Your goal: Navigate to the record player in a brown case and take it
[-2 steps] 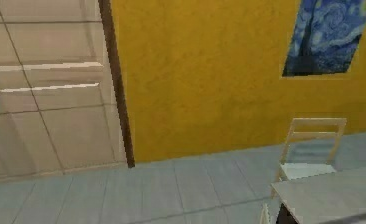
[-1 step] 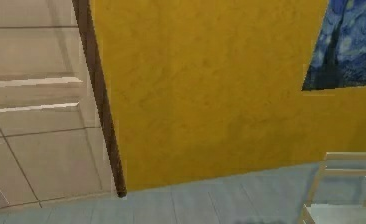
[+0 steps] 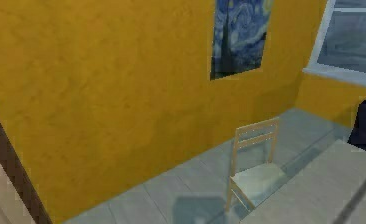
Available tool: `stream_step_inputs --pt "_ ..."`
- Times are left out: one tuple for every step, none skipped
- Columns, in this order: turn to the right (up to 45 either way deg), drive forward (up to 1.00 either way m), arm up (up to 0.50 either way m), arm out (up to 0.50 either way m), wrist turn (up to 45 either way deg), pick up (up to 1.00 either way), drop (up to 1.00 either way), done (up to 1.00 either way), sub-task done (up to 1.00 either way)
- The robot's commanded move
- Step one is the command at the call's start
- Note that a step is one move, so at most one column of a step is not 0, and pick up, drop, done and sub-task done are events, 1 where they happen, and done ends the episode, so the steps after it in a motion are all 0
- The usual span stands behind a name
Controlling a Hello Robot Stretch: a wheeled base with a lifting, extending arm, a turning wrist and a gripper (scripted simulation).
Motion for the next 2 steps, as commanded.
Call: stream_step_inputs --pt "0.0 0.65 0.00 0.00 0.0 0.00 0.00 0.00 0.00" --pt "9.0 0.00 0.00 0.00 0.0 0.00 0.00 0.00 0.00"
